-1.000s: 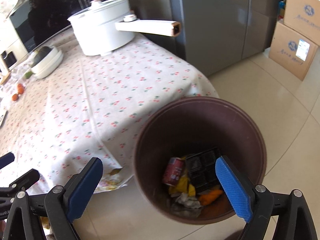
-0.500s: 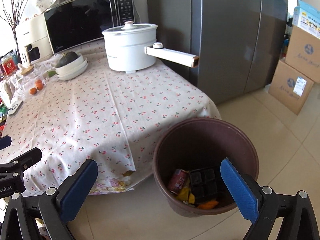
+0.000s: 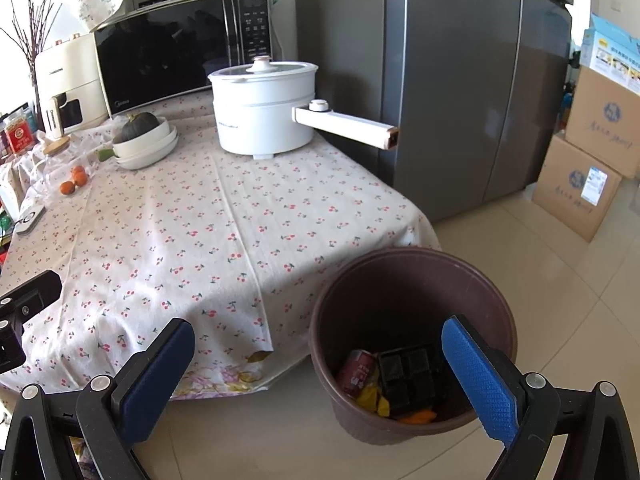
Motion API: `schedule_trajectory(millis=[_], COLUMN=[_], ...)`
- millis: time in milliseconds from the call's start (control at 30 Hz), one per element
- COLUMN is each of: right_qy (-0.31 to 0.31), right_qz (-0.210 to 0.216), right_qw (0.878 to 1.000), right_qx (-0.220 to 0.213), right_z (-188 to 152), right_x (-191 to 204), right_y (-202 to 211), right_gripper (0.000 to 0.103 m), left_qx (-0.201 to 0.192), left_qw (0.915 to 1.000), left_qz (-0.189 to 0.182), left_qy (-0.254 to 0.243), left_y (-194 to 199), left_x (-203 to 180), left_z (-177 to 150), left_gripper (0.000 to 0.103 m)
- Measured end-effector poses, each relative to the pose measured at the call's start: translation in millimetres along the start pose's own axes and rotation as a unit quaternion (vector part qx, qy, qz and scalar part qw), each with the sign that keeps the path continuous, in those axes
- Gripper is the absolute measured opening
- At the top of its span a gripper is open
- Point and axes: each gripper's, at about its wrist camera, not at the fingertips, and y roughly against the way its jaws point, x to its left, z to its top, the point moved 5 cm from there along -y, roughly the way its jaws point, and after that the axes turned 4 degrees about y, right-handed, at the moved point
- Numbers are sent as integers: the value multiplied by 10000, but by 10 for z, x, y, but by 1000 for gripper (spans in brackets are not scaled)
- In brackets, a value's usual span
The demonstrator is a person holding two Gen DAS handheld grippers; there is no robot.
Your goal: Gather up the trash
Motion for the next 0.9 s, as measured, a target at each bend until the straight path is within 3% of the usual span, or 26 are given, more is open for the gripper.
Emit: schedule_trajectory(millis=[267,900], right_qy=[150,97], right_qz=[-97,-152], right_qw=[9998,9998], right_qx=[-4,21], right_z=[-29,-36], right_x=[51,-4], right_y=[-33,-52], right_gripper=[102,102], left_qx=[-153,-71], left_qw=[9999,9999], left_qz=[21,73], left_qy=[-4,-8], left_y=[60,39], left_x=[-36,7], left_z=[1,-21], left_gripper=[103,103])
